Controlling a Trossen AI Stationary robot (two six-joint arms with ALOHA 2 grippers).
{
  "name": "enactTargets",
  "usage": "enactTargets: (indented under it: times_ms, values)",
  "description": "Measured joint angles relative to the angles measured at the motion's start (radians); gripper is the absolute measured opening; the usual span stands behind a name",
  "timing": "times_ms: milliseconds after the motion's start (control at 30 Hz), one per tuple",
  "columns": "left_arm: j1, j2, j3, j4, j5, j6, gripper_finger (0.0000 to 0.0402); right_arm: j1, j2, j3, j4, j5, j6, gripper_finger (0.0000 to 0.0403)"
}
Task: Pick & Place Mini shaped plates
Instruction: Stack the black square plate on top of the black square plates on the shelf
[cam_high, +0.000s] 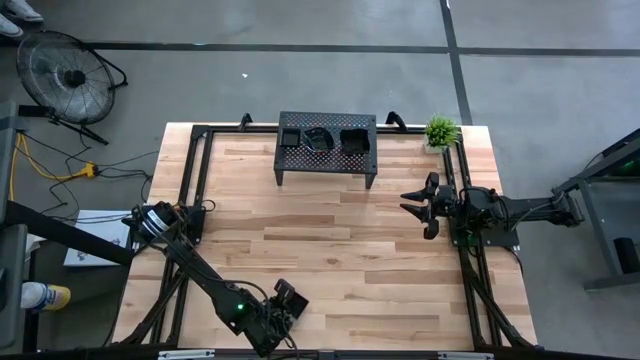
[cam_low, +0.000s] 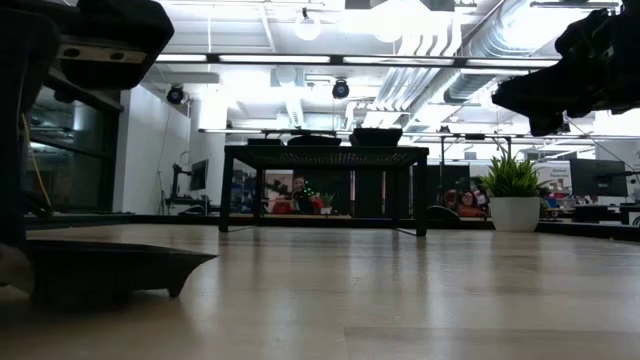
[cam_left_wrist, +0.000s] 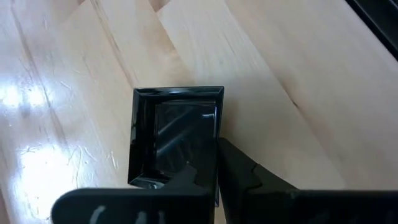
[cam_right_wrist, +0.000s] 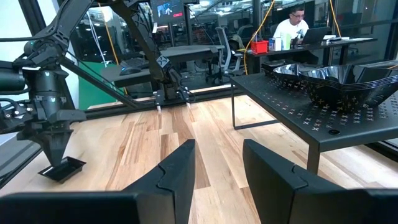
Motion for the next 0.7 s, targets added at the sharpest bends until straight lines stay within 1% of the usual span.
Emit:
enactTargets:
  times_ms: [167,400,500,700]
  values:
    - [0.0,0.0,0.034,-0.061,-0.009,0.0,0.0,0.0,0.0,0.0,0.0,0.0,0.0,0.0129]
    - [0.0,0.0,0.126,-0.228,-0.036,0.0,0.0,0.0,0.0,0.0,0.0,0.0,0.0,0.0129]
    - [0.0,0.0,0.167,-0.299,-0.066,0.0,0.0,0.0,0.0,0.0,0.0,0.0,0.0,0.0129]
    - [0.0,0.0,0.231,-0.417,-0.173,0.0,0.0,0.0,0.0,0.0,0.0,0.0,0.0,0.0129]
